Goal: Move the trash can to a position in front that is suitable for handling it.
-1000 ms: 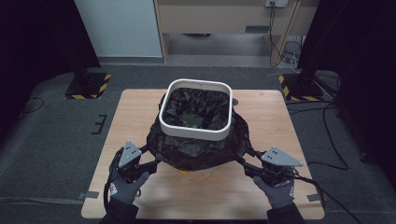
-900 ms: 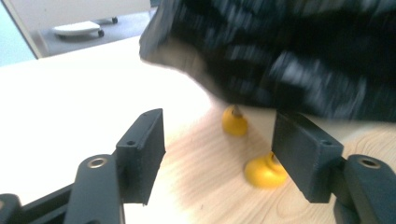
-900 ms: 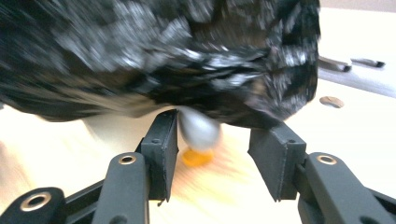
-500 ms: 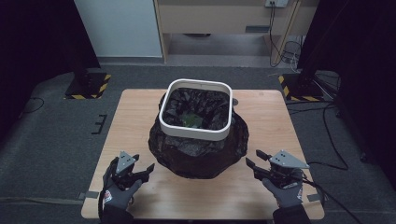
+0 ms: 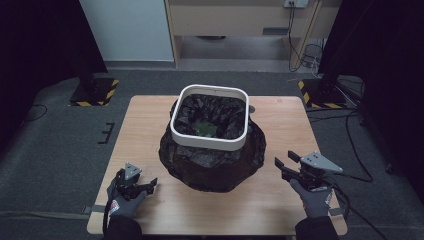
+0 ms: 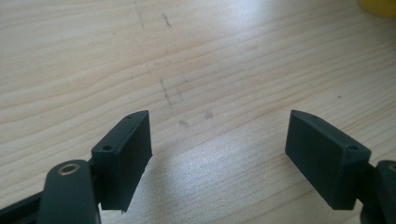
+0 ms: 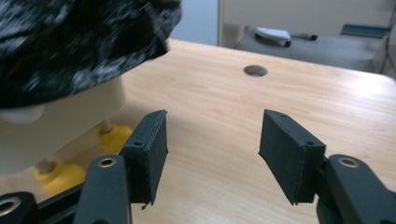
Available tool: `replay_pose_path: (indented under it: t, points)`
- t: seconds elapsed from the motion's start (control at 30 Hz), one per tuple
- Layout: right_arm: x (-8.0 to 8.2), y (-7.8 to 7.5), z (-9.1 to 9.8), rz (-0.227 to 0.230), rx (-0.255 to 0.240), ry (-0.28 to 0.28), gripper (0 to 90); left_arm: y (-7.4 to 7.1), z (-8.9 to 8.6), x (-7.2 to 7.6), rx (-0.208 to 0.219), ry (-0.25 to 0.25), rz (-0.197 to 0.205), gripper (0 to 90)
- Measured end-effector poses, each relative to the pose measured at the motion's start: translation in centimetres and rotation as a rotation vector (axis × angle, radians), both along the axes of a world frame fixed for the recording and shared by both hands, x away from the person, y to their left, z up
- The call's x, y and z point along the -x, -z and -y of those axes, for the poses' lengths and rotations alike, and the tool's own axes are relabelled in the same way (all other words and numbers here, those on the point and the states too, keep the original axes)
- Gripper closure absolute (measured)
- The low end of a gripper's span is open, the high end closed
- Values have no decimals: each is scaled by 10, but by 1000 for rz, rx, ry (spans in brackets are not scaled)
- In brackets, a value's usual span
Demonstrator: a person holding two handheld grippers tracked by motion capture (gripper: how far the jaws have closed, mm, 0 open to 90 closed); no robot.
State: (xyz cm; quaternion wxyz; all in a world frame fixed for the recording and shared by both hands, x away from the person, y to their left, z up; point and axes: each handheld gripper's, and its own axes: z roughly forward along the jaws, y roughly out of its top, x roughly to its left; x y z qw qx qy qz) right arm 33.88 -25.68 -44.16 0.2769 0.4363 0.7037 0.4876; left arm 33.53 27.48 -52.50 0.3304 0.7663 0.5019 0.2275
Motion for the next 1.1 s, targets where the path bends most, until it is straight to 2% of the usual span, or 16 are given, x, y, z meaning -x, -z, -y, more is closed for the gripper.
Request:
replay_pose_path:
  t: [0.07,0.1,0.13,0.2,0.27,0.47,0.93,1.1]
  points:
    - [-1,-2,1,0,-9,9,412,1,0,-1,-2,0,-4,216]
    - [-4,-8,3,20,-6,19,407,3,1,-1,4,6,-19,213]
    - [-4,-8,3,20,-6,19,407,3,1,-1,4,6,-19,212]
    - [-7,-17,4,45,-37,33,393,7,3,-3,3,10,-32,208]
    - [-8,-22,2,68,-52,37,388,7,3,-3,4,11,-31,195]
    - [-12,-38,-3,95,-74,27,368,9,4,-4,6,15,-25,153]
    - [-25,-114,-20,191,-122,-22,358,10,8,-6,2,30,-34,69]
    - [-30,-135,-28,217,-133,-47,355,10,8,-7,1,33,-35,61]
